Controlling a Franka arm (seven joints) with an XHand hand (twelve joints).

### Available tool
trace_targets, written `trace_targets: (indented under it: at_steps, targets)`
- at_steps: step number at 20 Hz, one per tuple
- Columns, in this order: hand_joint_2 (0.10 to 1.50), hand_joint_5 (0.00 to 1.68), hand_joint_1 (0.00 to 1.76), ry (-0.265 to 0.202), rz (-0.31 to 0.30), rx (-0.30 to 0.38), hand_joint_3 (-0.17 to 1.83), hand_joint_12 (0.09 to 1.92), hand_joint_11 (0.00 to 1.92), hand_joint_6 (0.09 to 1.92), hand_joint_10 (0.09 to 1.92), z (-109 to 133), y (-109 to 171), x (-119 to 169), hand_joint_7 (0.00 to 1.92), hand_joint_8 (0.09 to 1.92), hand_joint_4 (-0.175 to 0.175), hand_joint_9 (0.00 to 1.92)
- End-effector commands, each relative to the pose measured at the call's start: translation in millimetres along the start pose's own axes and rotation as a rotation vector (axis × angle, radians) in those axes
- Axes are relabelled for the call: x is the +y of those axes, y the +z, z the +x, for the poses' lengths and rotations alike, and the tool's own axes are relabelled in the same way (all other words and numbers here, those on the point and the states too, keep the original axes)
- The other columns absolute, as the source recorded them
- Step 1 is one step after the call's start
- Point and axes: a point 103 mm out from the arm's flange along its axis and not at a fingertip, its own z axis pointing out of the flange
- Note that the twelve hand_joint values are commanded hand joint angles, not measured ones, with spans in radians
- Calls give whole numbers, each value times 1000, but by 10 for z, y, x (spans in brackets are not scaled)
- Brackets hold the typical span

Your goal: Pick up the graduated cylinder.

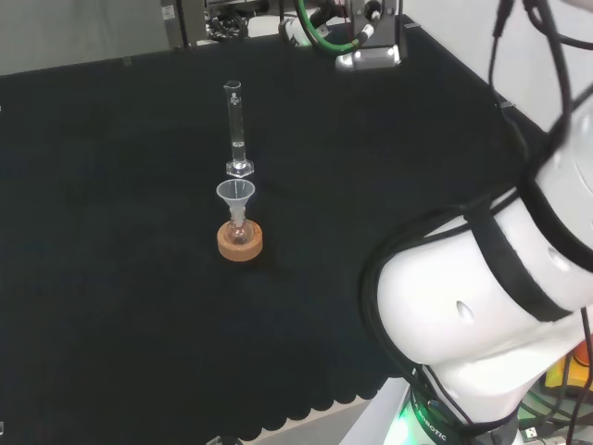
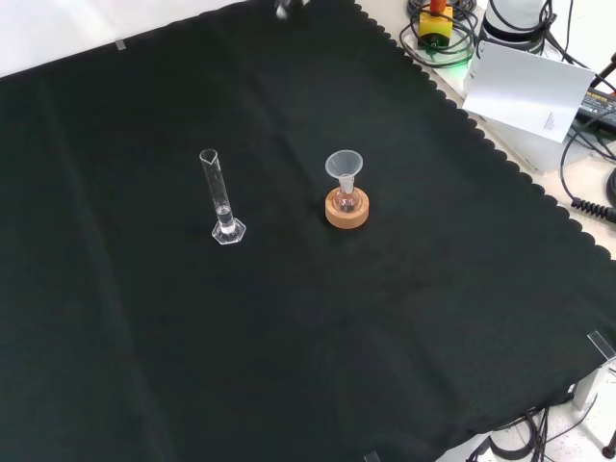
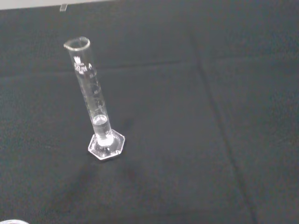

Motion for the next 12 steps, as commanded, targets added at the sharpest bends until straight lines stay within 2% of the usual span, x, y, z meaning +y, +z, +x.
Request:
trace_targets:
  at_steps: [1,6,12]
  targets:
    - [1054,219,508,-68,-1,88,268,1407,125,87,721,-131,675,969,93,650,-40,315]
    - [1023,220,536,-101,18,102,270,1401,118,87,711,-99,1023,1202,53,644,-42,282]
    - [961,228,605,-147,17,130,268,1400,123,87,719,-61,1372,1277,99,668,-43,307]
